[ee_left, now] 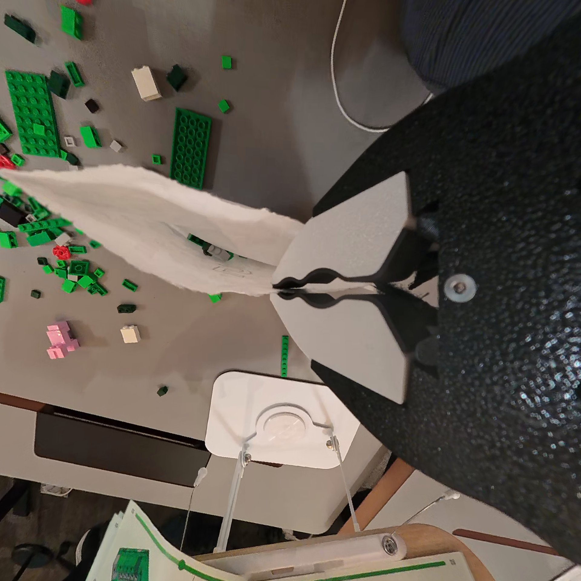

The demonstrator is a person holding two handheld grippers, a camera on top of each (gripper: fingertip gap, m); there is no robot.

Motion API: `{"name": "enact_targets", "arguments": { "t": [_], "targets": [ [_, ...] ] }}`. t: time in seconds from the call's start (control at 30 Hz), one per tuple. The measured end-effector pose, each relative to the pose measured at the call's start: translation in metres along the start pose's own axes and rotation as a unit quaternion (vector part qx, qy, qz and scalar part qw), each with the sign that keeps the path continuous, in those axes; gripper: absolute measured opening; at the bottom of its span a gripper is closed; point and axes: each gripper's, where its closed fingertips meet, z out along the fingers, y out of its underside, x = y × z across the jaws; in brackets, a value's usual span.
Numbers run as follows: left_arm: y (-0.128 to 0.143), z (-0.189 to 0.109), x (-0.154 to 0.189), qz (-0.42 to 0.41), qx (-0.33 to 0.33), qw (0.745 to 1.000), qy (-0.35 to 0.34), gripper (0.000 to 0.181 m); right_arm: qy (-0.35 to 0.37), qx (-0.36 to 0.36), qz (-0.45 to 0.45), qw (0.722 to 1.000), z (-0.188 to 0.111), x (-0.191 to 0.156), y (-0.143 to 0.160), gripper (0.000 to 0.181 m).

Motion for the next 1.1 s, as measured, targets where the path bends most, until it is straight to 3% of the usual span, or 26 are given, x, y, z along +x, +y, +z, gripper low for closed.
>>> {"name": "enact_targets", "arguments": {
  "t": [0.13,0.27,0.47,0.53,0.6,0.63,0.73,0.9,1.1],
  "targets": [
    [0.001,0.000,-0.001,-0.004,0.006,1.000,0.003,0.000,0.064,-0.117,0.088,0.987,-0.034,0.047,0.116,0.020],
    [0.002,0.001,-0.001,-0.006,0.007,1.000,0.006,0.000,0.033,-0.141,0.158,0.977,-0.045,0.042,0.171,0.020],
    [0.002,0.002,0.000,-0.007,0.004,1.000,0.009,0.000,0.030,-0.141,0.154,0.977,-0.025,0.040,0.187,0.018],
    [0.002,0.002,0.000,-0.005,0.004,1.000,0.010,0.000,-0.057,-0.154,0.168,0.972,-0.016,0.017,0.187,0.018],
    [0.001,0.002,0.001,-0.003,0.004,1.000,0.010,0.000,-0.213,-0.141,0.165,0.953,-0.018,-0.028,0.170,0.023],
    [0.001,0.002,0.001,-0.002,0.004,1.000,0.010,0.000,-0.238,-0.147,0.143,0.949,-0.020,-0.040,0.169,0.023],
    [-0.001,0.001,0.002,-0.001,0.007,1.000,0.011,0.000,-0.218,-0.181,0.037,0.958,-0.019,-0.046,0.183,0.028],
    [-0.001,0.002,0.004,0.000,0.004,1.000,0.016,0.000,-0.262,-0.196,0.138,0.935,-0.018,-0.059,0.181,0.026],
    [0.000,0.002,0.005,-0.002,0.004,1.000,0.020,0.000,-0.247,-0.202,0.107,0.942,-0.014,-0.062,0.183,0.020]
  ]
}}
